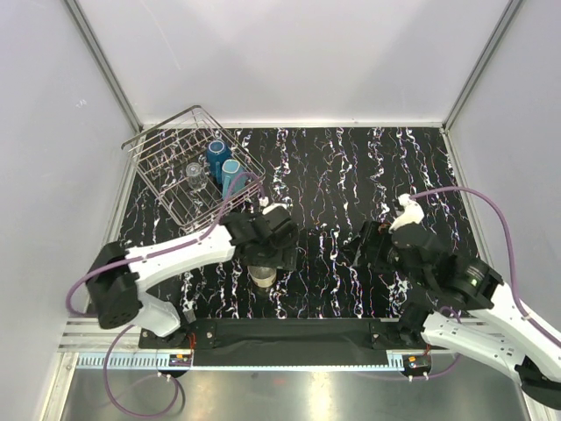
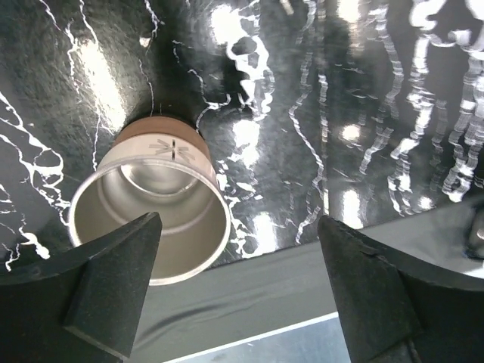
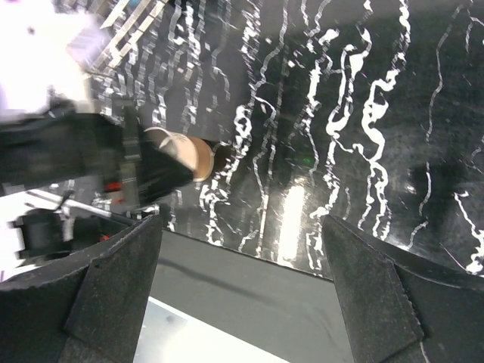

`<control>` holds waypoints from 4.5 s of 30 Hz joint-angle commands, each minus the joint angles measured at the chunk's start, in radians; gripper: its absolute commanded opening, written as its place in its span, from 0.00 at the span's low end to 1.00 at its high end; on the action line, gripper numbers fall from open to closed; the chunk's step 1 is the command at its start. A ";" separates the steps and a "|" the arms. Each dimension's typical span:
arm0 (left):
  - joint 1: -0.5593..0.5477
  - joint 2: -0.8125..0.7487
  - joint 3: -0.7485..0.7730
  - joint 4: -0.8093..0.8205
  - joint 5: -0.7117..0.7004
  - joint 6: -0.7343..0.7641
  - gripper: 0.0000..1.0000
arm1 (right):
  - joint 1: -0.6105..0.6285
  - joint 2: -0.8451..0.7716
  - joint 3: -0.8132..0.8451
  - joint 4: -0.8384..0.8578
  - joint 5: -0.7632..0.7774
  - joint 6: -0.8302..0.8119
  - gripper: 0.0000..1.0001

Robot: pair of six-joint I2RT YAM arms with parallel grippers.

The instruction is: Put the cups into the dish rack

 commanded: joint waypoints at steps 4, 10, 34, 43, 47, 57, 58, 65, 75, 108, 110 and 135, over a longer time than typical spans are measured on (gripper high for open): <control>-0.005 -0.225 0.049 -0.056 -0.073 0.109 0.97 | -0.003 0.120 0.073 0.000 0.028 -0.014 0.94; 0.003 -0.456 0.014 -0.176 -0.225 0.114 0.99 | -0.004 0.269 0.120 0.055 -0.050 -0.083 0.94; 0.589 -0.615 -0.144 -0.100 0.058 0.277 0.99 | 0.072 1.004 0.347 0.330 -0.380 0.009 0.77; 0.612 -0.638 -0.160 -0.076 0.120 0.323 0.99 | 0.091 1.064 0.334 0.336 -0.356 0.043 0.71; 0.616 -0.644 -0.163 -0.061 0.154 0.326 0.99 | 0.091 1.081 0.323 0.358 -0.366 0.049 0.64; 0.627 -0.638 -0.161 -0.050 0.215 0.311 0.99 | 0.091 1.113 0.306 0.378 -0.353 0.034 0.51; 0.629 -0.641 -0.160 -0.048 0.220 0.311 0.99 | 0.091 1.116 0.304 0.379 -0.345 0.034 0.49; 0.633 -0.644 -0.144 -0.045 0.273 0.297 0.99 | 0.091 1.113 0.275 0.408 -0.345 0.018 0.26; 0.633 -0.661 -0.077 -0.042 0.342 0.271 0.99 | 0.091 1.005 0.235 0.411 -0.270 -0.008 0.00; 0.373 -0.501 -0.164 1.103 0.615 -0.427 0.99 | -0.265 0.073 0.013 0.800 -0.659 -0.226 0.00; 0.363 -0.484 -0.178 1.162 0.638 -0.469 0.99 | -0.265 0.070 0.016 0.804 -0.670 -0.233 0.00; 0.287 -0.480 -0.368 1.553 0.709 -0.745 0.99 | -0.265 0.027 -0.056 0.968 -0.690 -0.212 0.00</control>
